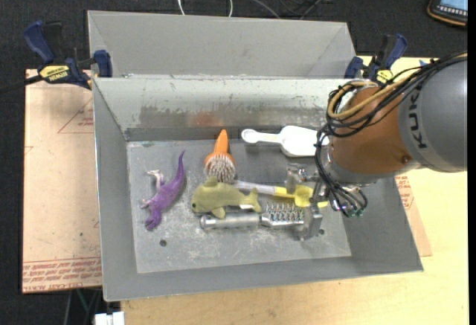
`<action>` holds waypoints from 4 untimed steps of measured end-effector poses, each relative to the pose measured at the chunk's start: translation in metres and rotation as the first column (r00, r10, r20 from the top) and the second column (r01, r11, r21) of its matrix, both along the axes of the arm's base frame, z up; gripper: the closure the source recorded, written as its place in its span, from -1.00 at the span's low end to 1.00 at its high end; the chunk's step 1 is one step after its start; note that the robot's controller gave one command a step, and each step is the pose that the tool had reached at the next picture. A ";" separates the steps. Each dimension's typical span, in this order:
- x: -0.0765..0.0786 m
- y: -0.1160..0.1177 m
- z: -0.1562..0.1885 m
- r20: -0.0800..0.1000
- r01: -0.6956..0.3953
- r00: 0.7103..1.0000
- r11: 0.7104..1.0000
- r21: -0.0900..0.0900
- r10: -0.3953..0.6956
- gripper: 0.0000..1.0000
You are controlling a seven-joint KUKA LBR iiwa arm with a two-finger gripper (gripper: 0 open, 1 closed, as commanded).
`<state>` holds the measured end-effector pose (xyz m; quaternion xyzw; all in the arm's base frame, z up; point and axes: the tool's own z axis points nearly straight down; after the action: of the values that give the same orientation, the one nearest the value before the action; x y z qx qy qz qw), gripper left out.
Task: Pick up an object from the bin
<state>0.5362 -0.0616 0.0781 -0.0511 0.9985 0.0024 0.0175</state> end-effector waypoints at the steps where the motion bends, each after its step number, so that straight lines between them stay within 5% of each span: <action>1: -0.014 0.004 0.001 -0.009 0.217 0.976 0.976 0.002 -0.217 1.00; 2: -0.014 0.004 0.001 -0.009 0.217 0.976 0.976 0.002 -0.217 1.00; 3: -0.011 0.004 0.095 -0.014 0.203 0.979 0.979 0.001 -0.203 1.00; 4: -0.019 0.008 0.119 -0.019 0.203 0.979 0.979 0.002 -0.203 1.00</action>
Offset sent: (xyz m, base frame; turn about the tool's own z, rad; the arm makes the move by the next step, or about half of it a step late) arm 0.0000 0.0000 0.0000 0.0000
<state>0.5176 -0.0536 0.1972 0.0513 0.9986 0.0029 0.0083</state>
